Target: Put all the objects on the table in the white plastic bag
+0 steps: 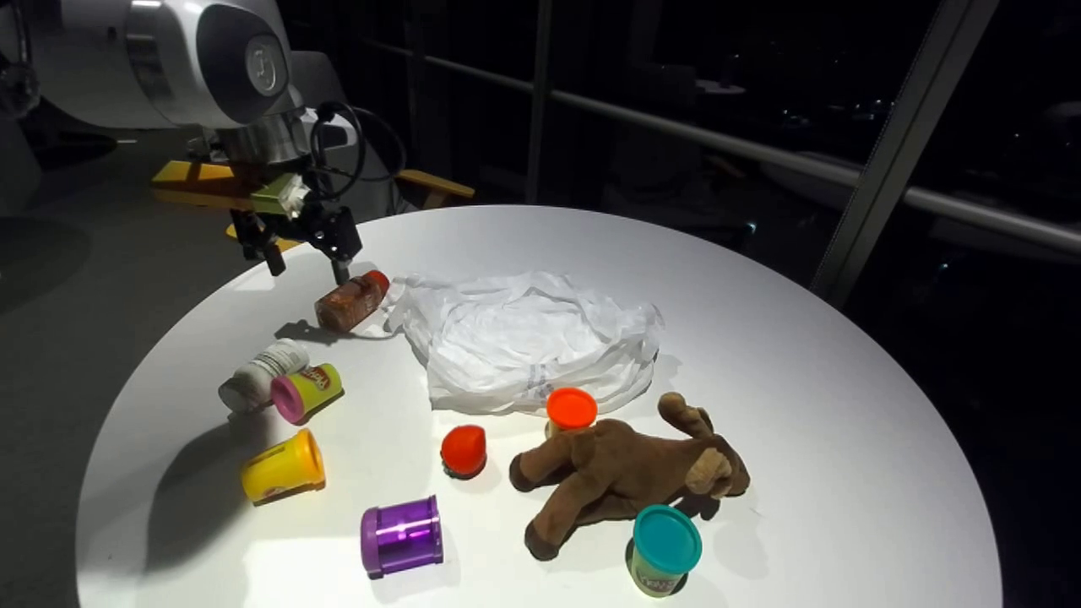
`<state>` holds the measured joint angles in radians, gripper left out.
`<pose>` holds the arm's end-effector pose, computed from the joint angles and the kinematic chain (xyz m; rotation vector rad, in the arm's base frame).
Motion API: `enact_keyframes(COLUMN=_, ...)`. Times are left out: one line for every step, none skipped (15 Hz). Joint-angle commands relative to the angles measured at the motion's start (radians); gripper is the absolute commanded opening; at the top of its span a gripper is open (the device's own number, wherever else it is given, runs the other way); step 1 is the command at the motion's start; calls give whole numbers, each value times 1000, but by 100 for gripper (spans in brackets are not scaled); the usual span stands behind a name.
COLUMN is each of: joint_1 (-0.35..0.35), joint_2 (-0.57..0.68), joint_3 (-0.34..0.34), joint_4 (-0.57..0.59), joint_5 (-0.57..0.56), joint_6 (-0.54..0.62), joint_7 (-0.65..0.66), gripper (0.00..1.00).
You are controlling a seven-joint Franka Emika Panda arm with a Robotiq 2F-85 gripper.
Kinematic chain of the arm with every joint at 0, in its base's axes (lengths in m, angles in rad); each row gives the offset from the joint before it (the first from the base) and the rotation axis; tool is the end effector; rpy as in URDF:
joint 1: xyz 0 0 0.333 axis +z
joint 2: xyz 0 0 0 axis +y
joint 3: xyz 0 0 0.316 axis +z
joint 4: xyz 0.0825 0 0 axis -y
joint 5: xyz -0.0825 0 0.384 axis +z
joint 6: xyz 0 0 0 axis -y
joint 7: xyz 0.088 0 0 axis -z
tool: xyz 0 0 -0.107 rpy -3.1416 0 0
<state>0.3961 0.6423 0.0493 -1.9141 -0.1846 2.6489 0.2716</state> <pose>0.5701 0.2763 0.1640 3.0684 0.4971 0.1739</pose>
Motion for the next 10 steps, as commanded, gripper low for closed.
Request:
enact_keyframes(joint_1=48, joint_2=58, joint_3=-66, joint_4=84, joint_5=-37, joint_6=18, joint_7=58, gripper=100)
enact_keyframes(joint_1=48, joint_2=68, joint_3=-70, joint_4=96, joint_5=-31, joint_6=8, joint_7=57, gripper=100)
enact_keyframes(joint_1=49, joint_2=79, joint_3=-75, joint_4=109, joint_5=-28, joint_6=1, joint_7=57, gripper=100)
enact_keyframes(joint_1=47, joint_2=89, joint_3=-76, joint_4=121, joint_5=-22, joint_6=-10, joint_7=53, gripper=100)
enact_keyframes(joint_1=47, joint_2=100, joint_3=-80, joint_4=133, joint_5=-21, joint_6=-15, joint_7=54, gripper=100)
enact_keyframes(joint_1=38, joint_2=111, joint_3=-74, joint_4=144, joint_5=-12, joint_6=-26, joint_7=46, gripper=100)
enact_keyframes(joint_1=36, joint_2=120, joint_3=-74, joint_4=155, joint_5=-8, joint_6=-33, joint_7=44, gripper=100)
enact_keyframes(joint_1=37, joint_2=130, joint_3=-78, joint_4=165, joint_5=-8, joint_6=-42, joint_7=48, gripper=97)
enact_keyframes(joint_1=36, joint_2=140, joint_3=-79, joint_4=174, joint_5=-8, joint_6=-52, joint_7=49, gripper=75)
enact_keyframes(joint_1=35, joint_2=148, joint_3=-81, joint_4=185, joint_5=-8, joint_6=-61, joint_7=51, gripper=73)
